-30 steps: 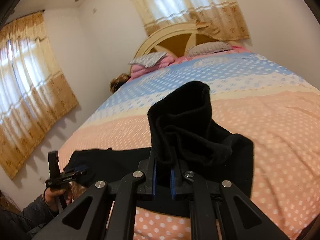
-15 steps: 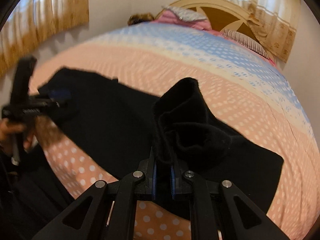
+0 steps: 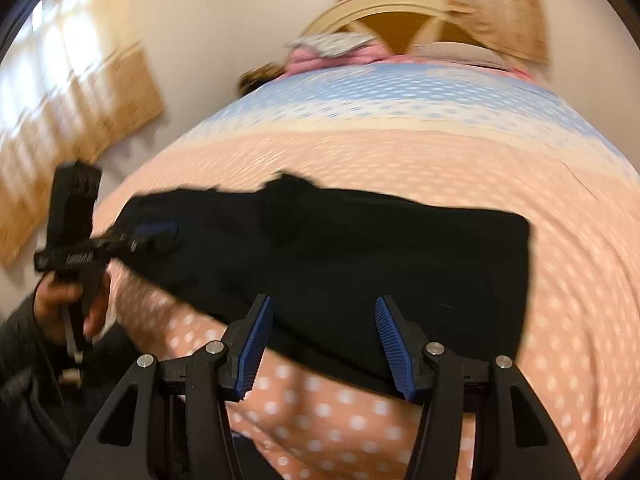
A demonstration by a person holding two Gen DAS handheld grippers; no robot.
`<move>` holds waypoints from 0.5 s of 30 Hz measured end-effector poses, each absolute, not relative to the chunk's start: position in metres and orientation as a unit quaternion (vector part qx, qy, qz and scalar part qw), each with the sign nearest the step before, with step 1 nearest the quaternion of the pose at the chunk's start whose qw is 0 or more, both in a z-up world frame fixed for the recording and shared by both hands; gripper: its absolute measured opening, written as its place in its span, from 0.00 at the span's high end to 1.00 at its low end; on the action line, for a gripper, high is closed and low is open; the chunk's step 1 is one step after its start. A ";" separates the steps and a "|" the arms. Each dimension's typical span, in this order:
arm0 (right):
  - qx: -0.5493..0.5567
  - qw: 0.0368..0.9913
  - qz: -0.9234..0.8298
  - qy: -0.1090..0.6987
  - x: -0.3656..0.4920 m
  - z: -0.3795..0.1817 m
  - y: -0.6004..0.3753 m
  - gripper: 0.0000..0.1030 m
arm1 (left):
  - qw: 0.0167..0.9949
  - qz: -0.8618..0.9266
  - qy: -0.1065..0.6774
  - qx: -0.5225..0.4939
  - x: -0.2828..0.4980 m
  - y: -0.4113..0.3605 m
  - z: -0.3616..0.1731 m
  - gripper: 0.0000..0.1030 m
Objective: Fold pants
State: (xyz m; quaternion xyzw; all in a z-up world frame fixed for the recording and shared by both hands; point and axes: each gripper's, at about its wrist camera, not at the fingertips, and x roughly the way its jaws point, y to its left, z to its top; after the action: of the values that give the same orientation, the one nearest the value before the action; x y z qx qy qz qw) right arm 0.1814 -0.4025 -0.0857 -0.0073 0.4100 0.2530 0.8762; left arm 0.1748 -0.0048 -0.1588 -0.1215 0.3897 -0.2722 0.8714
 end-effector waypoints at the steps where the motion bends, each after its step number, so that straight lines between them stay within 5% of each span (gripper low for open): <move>1: 0.008 0.883 0.242 0.401 0.181 -0.086 -0.411 0.47 | 0.870 -0.280 0.390 -0.116 0.177 -0.016 -0.155 0.24; 9: 0.041 0.903 0.238 0.355 0.176 -0.090 -0.421 0.46 | 0.852 -0.294 0.425 -0.085 0.189 -0.075 -0.149 0.29; 13: 0.026 0.906 0.240 0.348 0.176 -0.092 -0.416 0.46 | 0.837 -0.302 0.442 -0.109 0.192 -0.080 -0.157 0.62; 15: 0.036 0.907 0.237 0.347 0.179 -0.094 -0.418 0.46 | 0.833 -0.300 0.452 -0.104 0.194 -0.086 -0.161 0.62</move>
State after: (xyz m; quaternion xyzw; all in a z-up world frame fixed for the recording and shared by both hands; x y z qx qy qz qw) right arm 0.1788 -0.4181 -0.0938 0.0356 0.3467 0.2366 0.9070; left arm 0.1940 -0.0863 -0.1606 -0.1039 0.4525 -0.3004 0.8332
